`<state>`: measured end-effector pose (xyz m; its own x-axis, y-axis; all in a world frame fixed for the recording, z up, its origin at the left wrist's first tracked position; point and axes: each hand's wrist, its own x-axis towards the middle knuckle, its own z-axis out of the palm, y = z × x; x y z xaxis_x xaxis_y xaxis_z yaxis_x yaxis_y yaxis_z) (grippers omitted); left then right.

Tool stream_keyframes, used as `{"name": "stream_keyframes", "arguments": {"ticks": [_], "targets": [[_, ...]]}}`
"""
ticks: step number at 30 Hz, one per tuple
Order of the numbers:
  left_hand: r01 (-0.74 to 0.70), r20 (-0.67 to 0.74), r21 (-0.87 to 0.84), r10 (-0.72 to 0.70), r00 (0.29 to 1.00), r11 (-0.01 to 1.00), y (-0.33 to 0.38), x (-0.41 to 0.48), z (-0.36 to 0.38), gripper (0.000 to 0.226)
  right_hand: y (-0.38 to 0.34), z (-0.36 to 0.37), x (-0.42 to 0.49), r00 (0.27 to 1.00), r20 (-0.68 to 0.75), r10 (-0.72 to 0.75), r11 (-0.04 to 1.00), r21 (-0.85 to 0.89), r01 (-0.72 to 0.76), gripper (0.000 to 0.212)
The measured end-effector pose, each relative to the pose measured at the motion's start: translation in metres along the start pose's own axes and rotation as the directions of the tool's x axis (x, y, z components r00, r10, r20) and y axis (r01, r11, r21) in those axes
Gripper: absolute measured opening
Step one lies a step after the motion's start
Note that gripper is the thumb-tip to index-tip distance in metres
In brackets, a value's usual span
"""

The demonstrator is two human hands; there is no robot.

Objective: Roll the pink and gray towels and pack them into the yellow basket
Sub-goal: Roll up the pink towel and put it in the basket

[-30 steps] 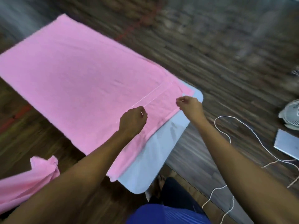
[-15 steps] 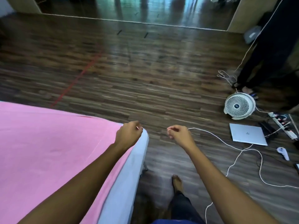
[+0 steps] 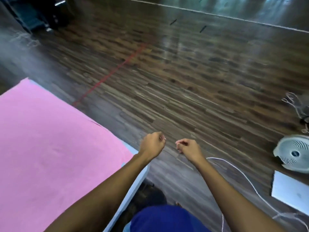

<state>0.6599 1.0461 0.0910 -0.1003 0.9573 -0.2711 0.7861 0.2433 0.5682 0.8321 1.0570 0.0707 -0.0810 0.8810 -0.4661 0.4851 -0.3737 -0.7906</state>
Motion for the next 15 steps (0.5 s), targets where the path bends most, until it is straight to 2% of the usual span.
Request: {"name": "stream_keyframes", "arguments": {"ticks": [4, 7, 11, 15], "targets": [[0.160, -0.095, -0.077, -0.167, 0.981, 0.984, -0.031, 0.024, -0.006, 0.016, -0.030, 0.024, 0.053, 0.979, 0.188, -0.076, 0.980, -0.166, 0.108, 0.016], [0.301, -0.149, -0.165, -0.326, 0.934, 0.939, -0.061, 0.037, -0.008, 0.019, -0.060, 0.052, 0.089, 0.925, 0.361, -0.117, 0.940, -0.261, 0.220, 0.018], [0.459, -0.253, -0.316, -0.540, 0.803, 0.830, -0.100, 0.039, -0.009, 0.019, -0.090, 0.100, 0.132, 0.817, 0.564, -0.119, 0.842, -0.379, 0.385, 0.018], [0.550, -0.325, -0.460, -0.708, 0.626, 0.697, -0.124, 0.026, -0.004, 0.017, -0.113, 0.145, 0.158, 0.669, 0.741, -0.064, 0.704, -0.442, 0.557, 0.017]]}}
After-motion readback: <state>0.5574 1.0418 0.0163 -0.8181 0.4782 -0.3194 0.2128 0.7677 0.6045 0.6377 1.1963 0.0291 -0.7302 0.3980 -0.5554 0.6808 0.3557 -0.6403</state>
